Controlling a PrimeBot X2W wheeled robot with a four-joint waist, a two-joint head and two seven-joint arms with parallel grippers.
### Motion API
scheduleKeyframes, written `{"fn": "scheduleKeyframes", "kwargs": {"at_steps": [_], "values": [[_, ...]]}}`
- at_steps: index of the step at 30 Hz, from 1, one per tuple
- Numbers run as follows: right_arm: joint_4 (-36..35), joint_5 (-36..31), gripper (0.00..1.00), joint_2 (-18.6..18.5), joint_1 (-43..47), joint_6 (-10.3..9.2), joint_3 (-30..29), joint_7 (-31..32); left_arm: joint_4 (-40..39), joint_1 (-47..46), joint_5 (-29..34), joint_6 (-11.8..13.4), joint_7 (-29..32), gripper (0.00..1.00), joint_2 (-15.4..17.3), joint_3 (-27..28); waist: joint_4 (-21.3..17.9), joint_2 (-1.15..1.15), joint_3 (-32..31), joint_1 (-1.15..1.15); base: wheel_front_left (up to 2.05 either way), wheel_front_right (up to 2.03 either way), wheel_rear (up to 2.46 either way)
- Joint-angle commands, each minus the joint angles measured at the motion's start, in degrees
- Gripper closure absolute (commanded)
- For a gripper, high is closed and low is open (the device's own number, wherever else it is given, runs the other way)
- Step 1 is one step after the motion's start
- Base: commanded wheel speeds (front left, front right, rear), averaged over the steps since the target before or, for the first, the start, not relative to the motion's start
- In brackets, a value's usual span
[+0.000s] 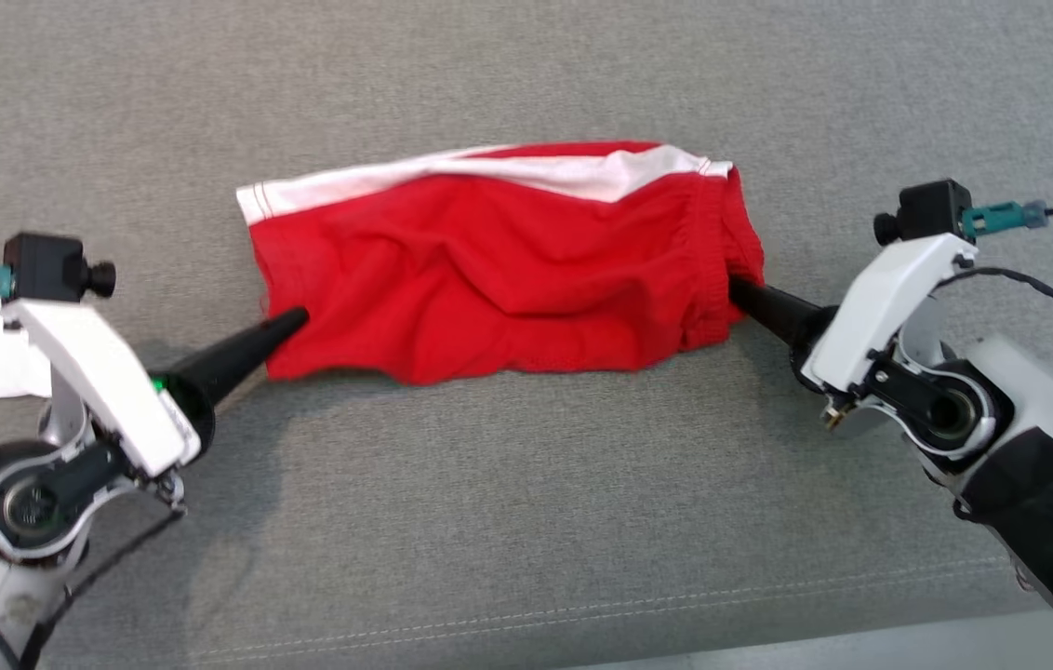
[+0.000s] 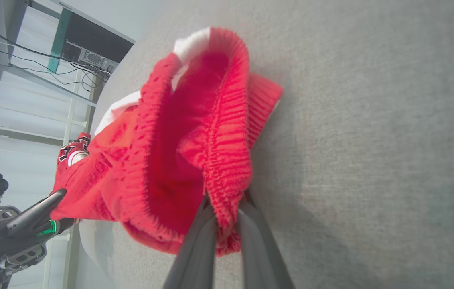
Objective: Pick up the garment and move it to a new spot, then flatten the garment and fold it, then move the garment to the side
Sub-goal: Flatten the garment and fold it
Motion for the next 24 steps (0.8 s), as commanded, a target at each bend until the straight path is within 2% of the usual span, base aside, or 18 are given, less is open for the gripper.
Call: {"fn": "scheduleKeyframes", "kwargs": {"at_steps": [1, 7, 13, 19, 24], "values": [[-2.9, 1.2, 1.0, -1.6, 2.8, 0.08, -0.8, 0.2, -3.2, 1.0, -1.0, -0.4, -1.2, 1.0, 3.0, 3.2, 0.7, 0.0, -0.3, 0.0, 0.0, 0.0, 0.0], [-9.4, 3.7, 1.0, -6.6, 8.6, 0.08, -2.2, -0.1, -9.3, 8.1, -1.7, -0.4, -4.6, 1.0, 3.6, 3.7, 1.8, 0.0, -0.9, 0.0, 0.0, 0.0, 0.0], [-15.3, 6.9, 1.0, -10.6, 14.1, 0.08, -3.1, -0.6, -11.4, 13.2, -2.9, -0.4, -7.2, 1.0, 3.4, 4.2, 1.6, 0.0, -1.2, 0.0, 0.0, 0.0, 0.0], [-16.0, 6.7, 1.0, -12.0, 16.2, 0.08, -2.6, -2.5, -12.0, 16.7, -3.4, -0.4, -9.2, 1.0, 2.8, 4.2, 0.8, 0.0, -1.2, 0.0, 0.0, 0.0, 0.0], [-13.6, 6.2, 1.0, -11.1, 17.1, 0.08, -1.3, -3.7, -10.2, 18.3, -2.2, -0.4, -10.2, 1.0, 2.2, 3.0, 1.2, 0.0, -1.7, 0.0, 0.0, 0.0, 0.0]]}}
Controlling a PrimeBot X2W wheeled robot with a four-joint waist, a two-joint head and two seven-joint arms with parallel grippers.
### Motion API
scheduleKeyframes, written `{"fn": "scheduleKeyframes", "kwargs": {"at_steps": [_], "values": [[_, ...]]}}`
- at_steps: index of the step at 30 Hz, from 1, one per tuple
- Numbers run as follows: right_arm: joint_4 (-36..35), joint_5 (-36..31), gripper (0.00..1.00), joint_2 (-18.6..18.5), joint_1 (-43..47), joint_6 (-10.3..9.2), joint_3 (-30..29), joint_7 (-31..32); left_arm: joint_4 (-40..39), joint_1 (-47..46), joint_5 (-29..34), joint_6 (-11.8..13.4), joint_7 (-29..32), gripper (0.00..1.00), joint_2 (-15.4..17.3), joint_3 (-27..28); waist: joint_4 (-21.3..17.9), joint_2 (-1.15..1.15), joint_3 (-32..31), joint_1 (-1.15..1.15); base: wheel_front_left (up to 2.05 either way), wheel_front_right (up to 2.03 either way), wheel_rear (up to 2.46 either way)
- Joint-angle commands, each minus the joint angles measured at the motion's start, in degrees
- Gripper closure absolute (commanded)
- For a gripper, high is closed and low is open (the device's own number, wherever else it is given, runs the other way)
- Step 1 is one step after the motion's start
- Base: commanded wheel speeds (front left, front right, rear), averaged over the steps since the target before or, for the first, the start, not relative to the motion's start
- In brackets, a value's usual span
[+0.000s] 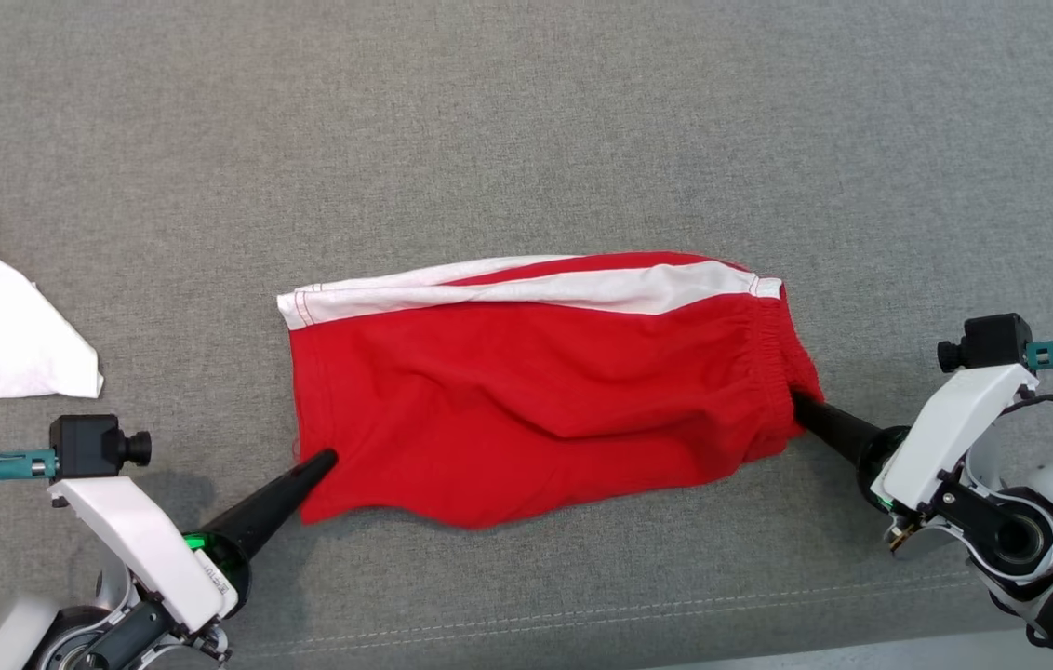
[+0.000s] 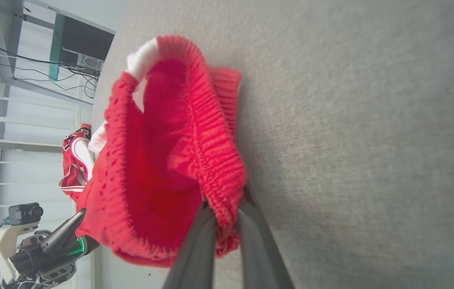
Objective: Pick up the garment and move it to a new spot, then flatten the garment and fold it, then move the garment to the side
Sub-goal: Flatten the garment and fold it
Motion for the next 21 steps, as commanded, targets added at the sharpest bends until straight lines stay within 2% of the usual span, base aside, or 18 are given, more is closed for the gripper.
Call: {"fn": "scheduleKeyframes", "kwargs": {"at_steps": [1, 9, 21], "values": [[-0.4, -0.4, 1.0, -0.7, 2.3, 0.1, 0.3, -0.7, -0.8, -0.4, 0.3, -0.4, -0.5, 1.0, 1.7, 2.2, 0.1, 0.0, -0.2, 0.0, 0.0, 0.0, 0.0], [0.9, 1.9, 1.0, -0.2, 4.7, 0.1, 1.9, 0.0, 1.0, 0.1, -0.5, -0.4, -0.4, 1.0, -0.5, 0.1, 1.0, 0.0, -1.8, 0.0, 0.0, 0.0, 0.0], [-1.7, 3.2, 1.0, -0.5, 7.7, 0.1, 1.5, -5.7, 1.9, 0.7, -1.9, -0.4, -1.4, 1.0, -0.6, 0.5, 0.8, 0.0, -2.8, 0.0, 0.0, 0.0, 0.0]]}}
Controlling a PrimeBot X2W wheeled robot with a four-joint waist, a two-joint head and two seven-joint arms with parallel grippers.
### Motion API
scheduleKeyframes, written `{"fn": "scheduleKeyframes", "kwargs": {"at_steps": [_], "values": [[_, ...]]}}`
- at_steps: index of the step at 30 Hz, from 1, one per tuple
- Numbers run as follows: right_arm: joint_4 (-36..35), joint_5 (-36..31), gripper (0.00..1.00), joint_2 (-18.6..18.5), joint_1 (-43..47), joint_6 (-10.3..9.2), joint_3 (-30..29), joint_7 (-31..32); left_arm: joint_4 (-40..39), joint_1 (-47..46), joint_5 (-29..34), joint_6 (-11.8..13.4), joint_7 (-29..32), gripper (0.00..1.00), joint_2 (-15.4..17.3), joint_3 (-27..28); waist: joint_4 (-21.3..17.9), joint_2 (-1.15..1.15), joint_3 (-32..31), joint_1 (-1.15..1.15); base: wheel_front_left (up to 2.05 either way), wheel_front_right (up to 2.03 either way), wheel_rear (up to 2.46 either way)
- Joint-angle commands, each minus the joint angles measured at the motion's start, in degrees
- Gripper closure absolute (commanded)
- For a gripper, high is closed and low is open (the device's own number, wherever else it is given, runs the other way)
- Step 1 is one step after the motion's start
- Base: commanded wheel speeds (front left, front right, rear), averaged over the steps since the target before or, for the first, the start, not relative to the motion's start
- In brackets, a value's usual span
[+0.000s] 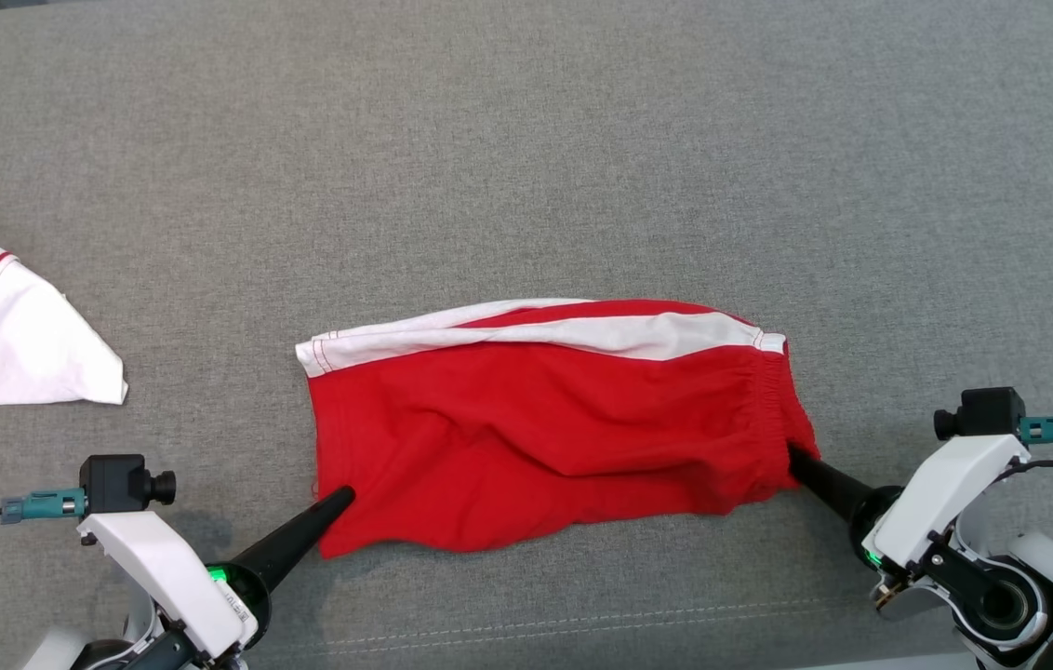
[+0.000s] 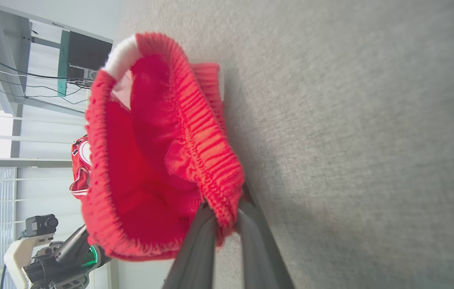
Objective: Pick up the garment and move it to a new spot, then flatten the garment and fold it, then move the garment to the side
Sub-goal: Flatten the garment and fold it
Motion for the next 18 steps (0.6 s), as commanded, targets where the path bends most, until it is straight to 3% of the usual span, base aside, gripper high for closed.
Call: {"fn": "scheduleKeyframes", "kwargs": {"at_steps": [1, 7, 8, 9, 10, 18], "values": [[-1.1, -0.4, 1.0, -1.3, 1.4, 0.09, -0.1, -1.7, -0.9, -1.6, -0.7, -0.4, -0.7, 1.0, 1.6, 3.0, -0.1, 0.0, -0.3, 0.0, 0.0, 0.0, 0.0], [0.5, -0.9, 1.0, -0.7, 1.1, 0.09, 1.1, -1.5, 1.2, -2.2, -0.7, -0.4, 0.1, 1.0, 1.8, 2.3, -0.1, 0.0, -1.5, 0.0, 0.0, 0.0, 0.0], [0.7, -0.9, 0.92, -0.6, 1.1, 0.09, 1.3, -1.4, 1.5, -2.3, -0.7, -0.4, 0.2, 0.89, 1.6, 2.1, -0.1, 0.0, -1.7, 0.0, 0.0, 0.0, 0.0], [1.0, -1.2, 0.53, -0.5, 1.1, 0.09, 1.5, -1.6, 1.9, -2.3, -0.3, -0.4, -0.2, 0.58, 1.6, 2.0, -0.1, 0.0, -1.9, 0.0, 0.0, 0.0, 0.0], [1.2, -1.2, 0.0, -0.4, 1.1, 0.09, 1.5, -1.8, 2.2, -2.3, 0.0, -0.4, -0.5, 0.0, 1.4, 2.0, 0.0, 0.0, -2.0, 0.0, 0.0, 0.0, 0.0], [1.0, -3.2, 0.0, -1.5, 2.9, 0.09, 1.2, -6.2, 2.0, -0.3, 5.8, -0.4, -6.8, 0.0, 2.3, 1.6, 0.7, 0.0, -4.0, 0.0, 0.0, 0.0, 0.0]]}}
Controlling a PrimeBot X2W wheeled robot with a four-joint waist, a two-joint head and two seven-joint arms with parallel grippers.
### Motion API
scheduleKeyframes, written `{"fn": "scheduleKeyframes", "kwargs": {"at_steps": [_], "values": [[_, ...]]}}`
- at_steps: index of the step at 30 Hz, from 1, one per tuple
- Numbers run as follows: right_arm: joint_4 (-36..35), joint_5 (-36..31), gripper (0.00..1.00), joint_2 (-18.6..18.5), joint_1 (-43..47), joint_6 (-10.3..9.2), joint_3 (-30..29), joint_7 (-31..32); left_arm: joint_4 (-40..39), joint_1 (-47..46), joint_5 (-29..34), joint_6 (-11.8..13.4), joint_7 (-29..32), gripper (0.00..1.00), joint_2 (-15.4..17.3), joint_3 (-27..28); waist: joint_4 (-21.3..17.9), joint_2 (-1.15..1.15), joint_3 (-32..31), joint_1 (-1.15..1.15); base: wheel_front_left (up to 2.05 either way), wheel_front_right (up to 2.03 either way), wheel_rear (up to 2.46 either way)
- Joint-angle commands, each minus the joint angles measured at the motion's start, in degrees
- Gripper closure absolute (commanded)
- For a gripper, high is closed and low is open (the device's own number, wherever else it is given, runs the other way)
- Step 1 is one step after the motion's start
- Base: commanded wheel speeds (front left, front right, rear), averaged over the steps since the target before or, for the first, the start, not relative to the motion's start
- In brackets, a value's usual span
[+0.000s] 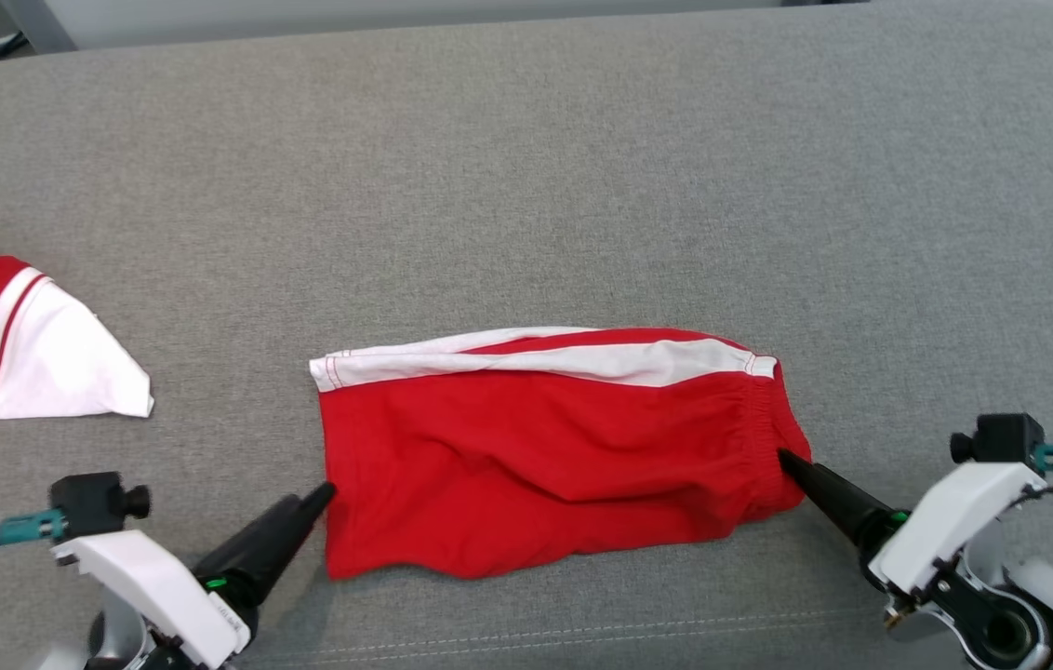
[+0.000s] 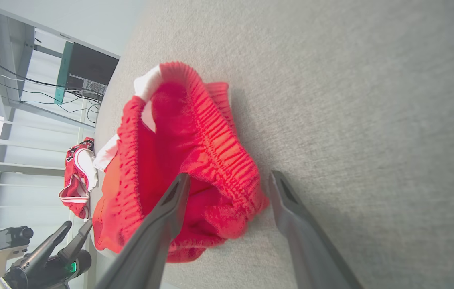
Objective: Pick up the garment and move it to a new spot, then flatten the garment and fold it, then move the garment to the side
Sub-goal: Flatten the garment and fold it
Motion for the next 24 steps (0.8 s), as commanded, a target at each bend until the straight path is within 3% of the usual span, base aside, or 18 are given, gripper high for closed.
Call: {"fn": "scheduleKeyframes", "kwargs": {"at_steps": [1, 4, 9, 12, 19, 24], "values": [[-1.1, -1.0, 0.0, -2.1, 2.4, 0.09, 0.0, -1.7, -1.3, -0.1, 1.9, -0.3, -2.5, 0.0, 2.4, 2.9, 0.5, 0.0, -0.7, 0.0, 0.0, 0.0, 0.0], [-1.8, -3.3, 0.0, -3.8, 3.9, 0.09, -0.8, -6.3, -2.0, 1.2, 6.9, 1.5, -8.2, 0.0, 3.3, 4.0, 1.1, 0.0, -1.6, 0.0, 0.0, 0.0, 0.0], [-2.4, -9.7, 0.0, -6.0, 5.1, 0.09, -4.3, -14.2, -4.9, 2.1, 15.0, 8.1, -20.9, 0.0, 2.9, 8.5, 1.8, 0.0, -2.7, 0.0, 0.0, 0.0, 0.0], [-2.5, -16.5, 0.0, -4.9, 5.2, 0.09, -9.3, -15.1, -7.6, 2.5, 18.4, 11.7, -26.2, 0.0, 2.1, 10.6, 2.0, 0.0, -3.0, 0.0, 0.0, 0.0, 0.0], [-5.5, -42.8, 0.0, 6.3, 10.1, 0.09, -30.4, -15.2, -13.1, 3.2, 30.7, 21.8, -29.7, 0.0, 0.6, 14.2, 2.5, 0.0, -4.0, 0.0, 0.0, 0.0, 0.0], [-8.5, -58.7, 0.0, 14.8, 15.5, 0.09, -38.9, -15.2, -14.0, 4.2, 39.4, 25.9, -29.9, 0.0, -1.2, 12.1, 2.7, 0.0, -5.1, 0.0, 0.0, 0.0, 0.0]]}}
